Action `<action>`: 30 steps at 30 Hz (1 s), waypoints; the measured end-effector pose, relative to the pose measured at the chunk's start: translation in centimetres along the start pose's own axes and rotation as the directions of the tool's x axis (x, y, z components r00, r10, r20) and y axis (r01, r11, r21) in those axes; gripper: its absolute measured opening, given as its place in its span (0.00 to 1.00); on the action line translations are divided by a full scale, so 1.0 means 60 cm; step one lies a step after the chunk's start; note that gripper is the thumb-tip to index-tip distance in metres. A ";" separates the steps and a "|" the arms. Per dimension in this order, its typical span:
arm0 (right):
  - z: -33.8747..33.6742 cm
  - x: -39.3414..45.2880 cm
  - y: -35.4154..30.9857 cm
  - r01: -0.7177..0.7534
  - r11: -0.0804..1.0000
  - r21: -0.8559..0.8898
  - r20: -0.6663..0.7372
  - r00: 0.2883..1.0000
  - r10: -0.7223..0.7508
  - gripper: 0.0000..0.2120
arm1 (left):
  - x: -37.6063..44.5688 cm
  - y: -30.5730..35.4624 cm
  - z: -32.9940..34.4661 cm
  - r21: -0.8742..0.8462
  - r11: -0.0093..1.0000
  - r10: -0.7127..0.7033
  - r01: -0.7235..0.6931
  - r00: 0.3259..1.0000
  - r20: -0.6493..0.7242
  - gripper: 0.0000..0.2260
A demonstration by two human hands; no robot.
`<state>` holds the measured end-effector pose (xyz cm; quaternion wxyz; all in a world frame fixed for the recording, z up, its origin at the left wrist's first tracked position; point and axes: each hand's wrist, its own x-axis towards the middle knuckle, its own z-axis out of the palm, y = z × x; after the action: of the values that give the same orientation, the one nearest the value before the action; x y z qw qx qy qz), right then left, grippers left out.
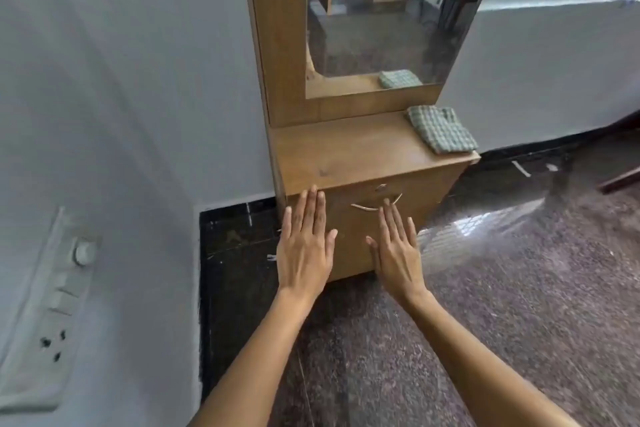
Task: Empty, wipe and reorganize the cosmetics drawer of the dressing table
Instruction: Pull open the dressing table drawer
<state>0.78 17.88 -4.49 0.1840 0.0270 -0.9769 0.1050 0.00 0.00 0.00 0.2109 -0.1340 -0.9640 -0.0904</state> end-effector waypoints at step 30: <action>0.079 0.021 0.038 0.036 0.999 0.021 -0.162 0.986 -0.032 0.22 | 0.005 -0.030 0.057 0.069 0.995 0.089 -0.078 0.979 -0.181 0.25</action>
<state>-2.29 19.05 -8.79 0.2639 0.0371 -0.9569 0.1151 -2.09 -0.83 -3.11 0.3069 -0.1588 -0.9362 -0.0637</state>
